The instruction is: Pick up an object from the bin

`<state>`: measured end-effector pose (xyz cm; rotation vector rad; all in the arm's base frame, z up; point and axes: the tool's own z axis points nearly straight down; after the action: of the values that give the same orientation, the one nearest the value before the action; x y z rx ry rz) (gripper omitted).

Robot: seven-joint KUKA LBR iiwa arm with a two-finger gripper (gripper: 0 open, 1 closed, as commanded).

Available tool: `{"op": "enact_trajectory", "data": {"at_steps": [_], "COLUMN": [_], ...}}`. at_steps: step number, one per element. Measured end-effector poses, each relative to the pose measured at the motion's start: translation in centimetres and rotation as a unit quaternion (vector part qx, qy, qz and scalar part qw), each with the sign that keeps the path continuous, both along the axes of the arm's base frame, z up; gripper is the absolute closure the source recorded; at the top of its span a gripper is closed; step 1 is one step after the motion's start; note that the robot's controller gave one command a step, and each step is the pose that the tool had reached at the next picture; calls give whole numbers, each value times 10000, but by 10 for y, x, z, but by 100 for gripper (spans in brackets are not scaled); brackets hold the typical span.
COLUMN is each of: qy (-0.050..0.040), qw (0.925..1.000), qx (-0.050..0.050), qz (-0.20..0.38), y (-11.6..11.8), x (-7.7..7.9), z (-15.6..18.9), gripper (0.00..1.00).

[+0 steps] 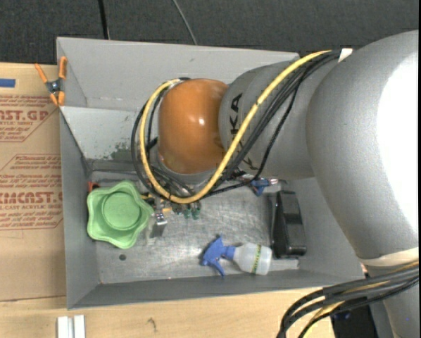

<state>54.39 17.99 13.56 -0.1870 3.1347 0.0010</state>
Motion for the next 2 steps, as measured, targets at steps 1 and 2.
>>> {"op": "enact_trajectory", "data": {"at_steps": [1, 2], "qy": [-164, -1], "qw": [9973, 9977], "qx": [25, -25], "qz": [714, 676], "y": [3, -2], "x": [14, 4], "z": [-47, -47], "gripper": [0, 100]}}
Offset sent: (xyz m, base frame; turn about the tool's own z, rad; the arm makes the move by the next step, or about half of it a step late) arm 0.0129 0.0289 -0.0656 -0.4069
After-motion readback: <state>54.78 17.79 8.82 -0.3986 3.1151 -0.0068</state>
